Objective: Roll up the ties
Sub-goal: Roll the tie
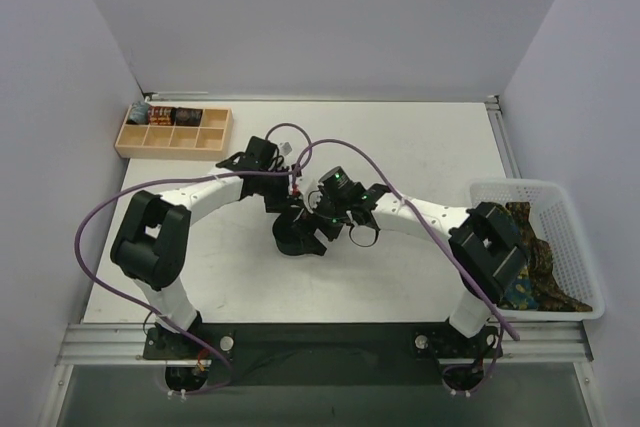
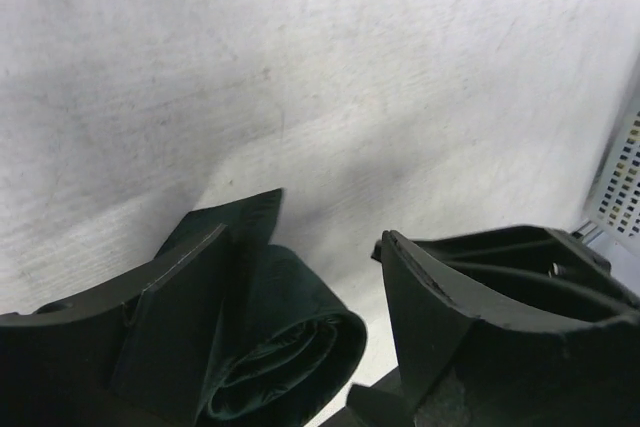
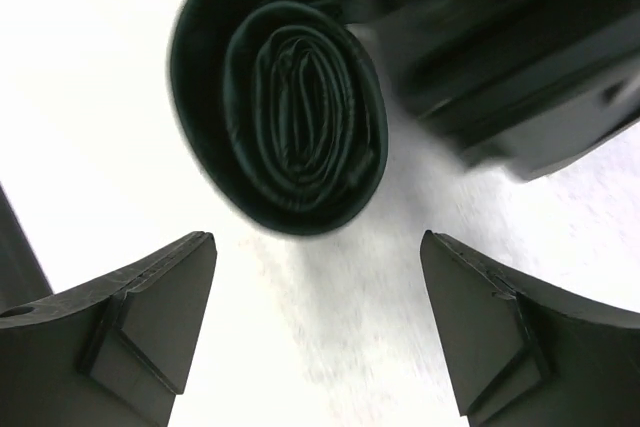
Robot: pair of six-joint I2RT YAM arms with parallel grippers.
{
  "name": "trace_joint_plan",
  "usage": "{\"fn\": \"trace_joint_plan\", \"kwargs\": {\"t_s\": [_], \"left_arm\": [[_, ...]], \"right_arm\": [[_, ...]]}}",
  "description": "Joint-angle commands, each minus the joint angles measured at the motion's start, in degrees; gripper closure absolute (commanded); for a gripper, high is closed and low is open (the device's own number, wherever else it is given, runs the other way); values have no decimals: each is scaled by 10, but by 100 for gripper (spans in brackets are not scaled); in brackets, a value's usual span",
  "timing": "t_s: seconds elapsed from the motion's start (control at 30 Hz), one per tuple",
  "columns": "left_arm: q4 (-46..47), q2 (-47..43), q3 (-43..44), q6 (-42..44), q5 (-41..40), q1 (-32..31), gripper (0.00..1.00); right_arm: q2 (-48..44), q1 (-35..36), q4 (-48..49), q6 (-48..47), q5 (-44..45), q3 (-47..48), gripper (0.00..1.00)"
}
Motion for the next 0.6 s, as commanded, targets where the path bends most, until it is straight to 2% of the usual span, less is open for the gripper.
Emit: {"fn": "trace_joint_plan", "kwargs": {"t_s": [0.0, 0.27, 0.4, 0.57], "left_arm": [[-1, -10, 44, 21, -2, 0, 27], [-31, -42, 51, 8, -46, 24, 23], [-71, -88, 53, 57, -119, 30, 19], [-130, -161, 37, 75, -188, 31, 18]], "right_arm": [[-58, -5, -58, -37, 10, 7, 13], [-81, 1, -127, -70, 2, 35, 8], [-96, 11, -144, -85, 14, 31, 7], [-106, 25, -158, -98, 40, 23, 6]]}}
